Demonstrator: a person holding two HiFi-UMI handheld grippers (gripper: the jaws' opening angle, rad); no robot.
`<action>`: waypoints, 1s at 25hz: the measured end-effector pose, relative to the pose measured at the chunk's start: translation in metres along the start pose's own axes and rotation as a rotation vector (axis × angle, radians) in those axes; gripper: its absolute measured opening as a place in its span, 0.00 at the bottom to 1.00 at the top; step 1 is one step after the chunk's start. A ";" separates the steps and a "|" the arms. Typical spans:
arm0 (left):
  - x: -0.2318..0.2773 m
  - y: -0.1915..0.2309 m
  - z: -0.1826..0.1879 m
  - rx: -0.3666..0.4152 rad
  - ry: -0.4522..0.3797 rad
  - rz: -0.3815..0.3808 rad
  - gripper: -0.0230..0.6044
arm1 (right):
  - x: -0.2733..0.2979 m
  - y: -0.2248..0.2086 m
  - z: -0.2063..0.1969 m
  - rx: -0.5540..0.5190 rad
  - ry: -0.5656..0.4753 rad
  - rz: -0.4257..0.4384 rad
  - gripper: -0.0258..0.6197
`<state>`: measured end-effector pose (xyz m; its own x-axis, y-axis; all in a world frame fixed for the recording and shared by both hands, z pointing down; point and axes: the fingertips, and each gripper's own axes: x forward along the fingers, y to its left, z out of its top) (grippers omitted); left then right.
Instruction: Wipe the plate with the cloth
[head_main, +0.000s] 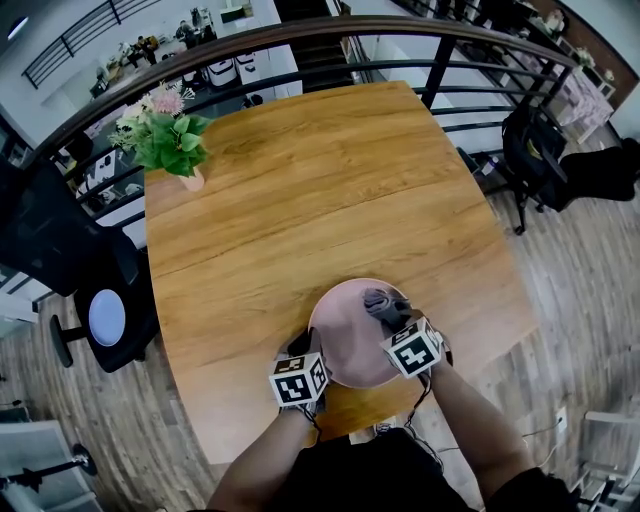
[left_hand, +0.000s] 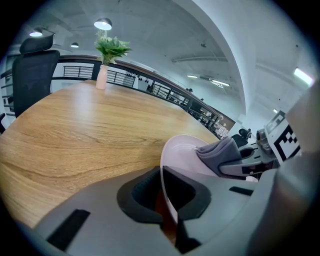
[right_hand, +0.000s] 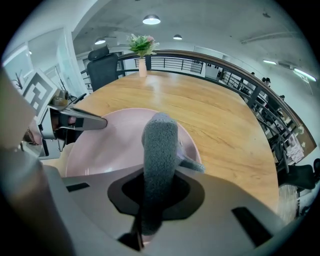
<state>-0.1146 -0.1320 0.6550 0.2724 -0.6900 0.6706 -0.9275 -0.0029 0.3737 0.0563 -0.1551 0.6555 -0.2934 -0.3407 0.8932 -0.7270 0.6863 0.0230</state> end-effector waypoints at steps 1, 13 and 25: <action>0.000 0.000 0.000 0.000 -0.001 0.001 0.08 | -0.001 0.005 -0.001 0.002 -0.005 0.013 0.12; 0.000 0.000 0.000 0.003 -0.004 0.009 0.08 | -0.006 0.066 -0.008 -0.045 -0.009 0.125 0.12; 0.000 0.001 0.000 -0.004 -0.009 0.017 0.08 | -0.008 0.145 -0.010 -0.135 0.012 0.286 0.12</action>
<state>-0.1155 -0.1319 0.6549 0.2543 -0.6961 0.6714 -0.9310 0.0118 0.3649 -0.0403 -0.0464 0.6566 -0.4657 -0.1145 0.8775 -0.5272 0.8323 -0.1711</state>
